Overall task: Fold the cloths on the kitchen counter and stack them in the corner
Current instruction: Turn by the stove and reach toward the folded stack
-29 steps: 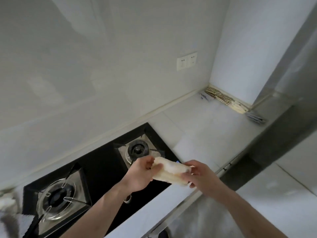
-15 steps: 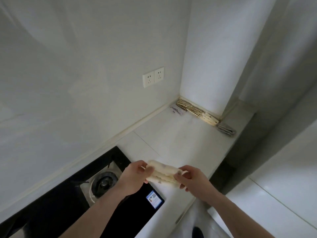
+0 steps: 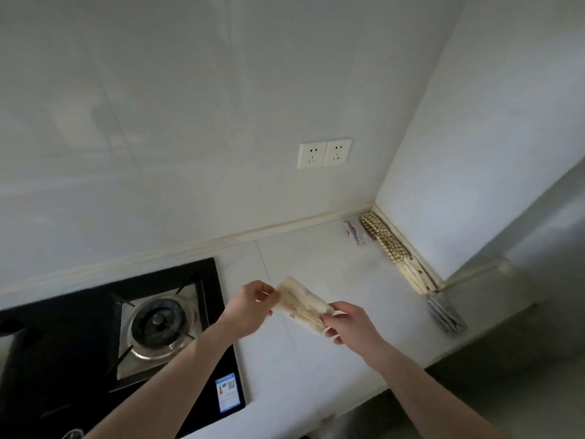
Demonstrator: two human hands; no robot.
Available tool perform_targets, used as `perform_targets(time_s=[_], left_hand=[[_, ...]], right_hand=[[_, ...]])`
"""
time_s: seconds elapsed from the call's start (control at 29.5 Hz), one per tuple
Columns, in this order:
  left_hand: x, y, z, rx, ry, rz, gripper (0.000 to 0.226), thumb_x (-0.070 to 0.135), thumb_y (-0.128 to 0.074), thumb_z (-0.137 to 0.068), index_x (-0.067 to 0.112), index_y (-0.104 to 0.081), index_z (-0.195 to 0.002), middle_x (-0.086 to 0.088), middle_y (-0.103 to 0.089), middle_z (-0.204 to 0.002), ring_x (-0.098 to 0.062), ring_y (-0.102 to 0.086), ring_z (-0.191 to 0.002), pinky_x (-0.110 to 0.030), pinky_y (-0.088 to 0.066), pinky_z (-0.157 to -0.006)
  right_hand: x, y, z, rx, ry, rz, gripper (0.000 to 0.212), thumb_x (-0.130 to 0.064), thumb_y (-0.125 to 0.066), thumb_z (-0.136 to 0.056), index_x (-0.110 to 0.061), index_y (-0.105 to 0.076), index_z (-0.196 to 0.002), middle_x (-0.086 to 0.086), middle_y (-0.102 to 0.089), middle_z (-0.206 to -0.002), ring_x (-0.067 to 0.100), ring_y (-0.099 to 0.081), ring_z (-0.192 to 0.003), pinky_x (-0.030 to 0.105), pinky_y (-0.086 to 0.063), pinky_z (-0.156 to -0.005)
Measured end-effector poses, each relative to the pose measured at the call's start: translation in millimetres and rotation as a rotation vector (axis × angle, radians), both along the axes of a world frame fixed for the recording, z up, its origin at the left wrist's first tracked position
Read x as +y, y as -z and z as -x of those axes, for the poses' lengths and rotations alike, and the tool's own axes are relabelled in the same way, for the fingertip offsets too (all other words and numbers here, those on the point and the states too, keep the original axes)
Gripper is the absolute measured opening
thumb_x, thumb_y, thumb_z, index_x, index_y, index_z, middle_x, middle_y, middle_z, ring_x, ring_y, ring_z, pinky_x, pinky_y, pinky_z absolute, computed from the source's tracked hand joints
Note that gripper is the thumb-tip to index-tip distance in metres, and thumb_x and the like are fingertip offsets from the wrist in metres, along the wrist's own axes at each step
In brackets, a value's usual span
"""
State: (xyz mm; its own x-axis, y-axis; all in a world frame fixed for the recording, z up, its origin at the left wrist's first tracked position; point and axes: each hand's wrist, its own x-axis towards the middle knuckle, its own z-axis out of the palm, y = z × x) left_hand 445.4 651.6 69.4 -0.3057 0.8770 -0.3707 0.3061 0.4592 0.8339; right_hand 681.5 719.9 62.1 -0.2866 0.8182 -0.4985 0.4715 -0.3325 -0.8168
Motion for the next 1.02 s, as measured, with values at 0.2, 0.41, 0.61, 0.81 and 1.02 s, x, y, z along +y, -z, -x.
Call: perform_targets(time_s=[0.2, 0.41, 0.61, 0.81, 1.02], left_hand=[[-19.0, 13.4, -11.9, -0.023, -0.087, 0.061, 0.01, 0.031, -0.068, -0.096, 0.025, -0.068, -0.104, 0.007, -0.073, -0.1, -0.01, -0.073, -0.084, -0.03, -0.057, -0.072], [-30.8, 14.4, -4.8, 0.129, -0.098, 0.091, 0.014, 0.035, -0.069, -0.096, 0.031, -0.066, -0.108, 0.015, -0.067, -0.107, -0.004, -0.063, -0.098, -0.024, -0.049, -0.086], [-28.3, 15.5, -18.6, 0.177, -0.043, 0.146, 0.016, 0.036, -0.066, -0.097, 0.029, -0.066, -0.112, 0.016, -0.067, -0.109, -0.004, -0.065, -0.095, -0.019, -0.049, -0.077], [-14.3, 10.6, -26.2, 0.2, -0.061, 0.169, 0.017, 0.034, -0.066, -0.097, 0.03, -0.066, -0.113, 0.017, -0.066, -0.109, -0.003, -0.066, -0.093, -0.022, -0.054, -0.079], [9.6, 9.9, -41.4, 0.19, -0.112, 0.176, 0.013, 0.034, -0.068, -0.096, 0.032, -0.067, -0.109, 0.017, -0.067, -0.109, -0.004, -0.066, -0.094, -0.025, -0.056, -0.083]], right_hand=[[45.4, 51.5, -19.6, 0.061, 0.261, 0.202, 0.015, -0.012, -0.068, -0.093, -0.012, -0.069, -0.107, 0.007, -0.074, -0.085, 0.016, -0.069, -0.069, 0.027, -0.053, -0.061], [69.5, 88.2, -49.6, 0.001, 0.409, 0.239, 0.009, -0.006, -0.066, -0.095, -0.009, -0.064, -0.103, 0.012, -0.071, -0.09, 0.018, -0.068, -0.076, 0.03, -0.054, -0.062], [111.8, 109.7, -81.4, -0.025, 0.486, 0.25, 0.004, -0.003, -0.065, -0.094, -0.006, -0.067, -0.097, 0.011, -0.068, -0.078, 0.018, -0.063, -0.066, 0.028, -0.048, -0.057], [171.0, 115.3, -98.5, -0.058, 0.52, 0.227, 0.011, 0.002, -0.061, -0.094, -0.005, -0.064, -0.087, 0.01, -0.062, -0.07, 0.016, -0.056, -0.054, 0.018, -0.042, -0.039], [218.5, 119.1, -100.2, -0.027, 0.528, 0.246, 0.011, 0.005, -0.062, -0.094, -0.003, -0.061, -0.086, 0.011, -0.061, -0.075, 0.018, -0.056, -0.061, 0.02, -0.046, -0.04]])
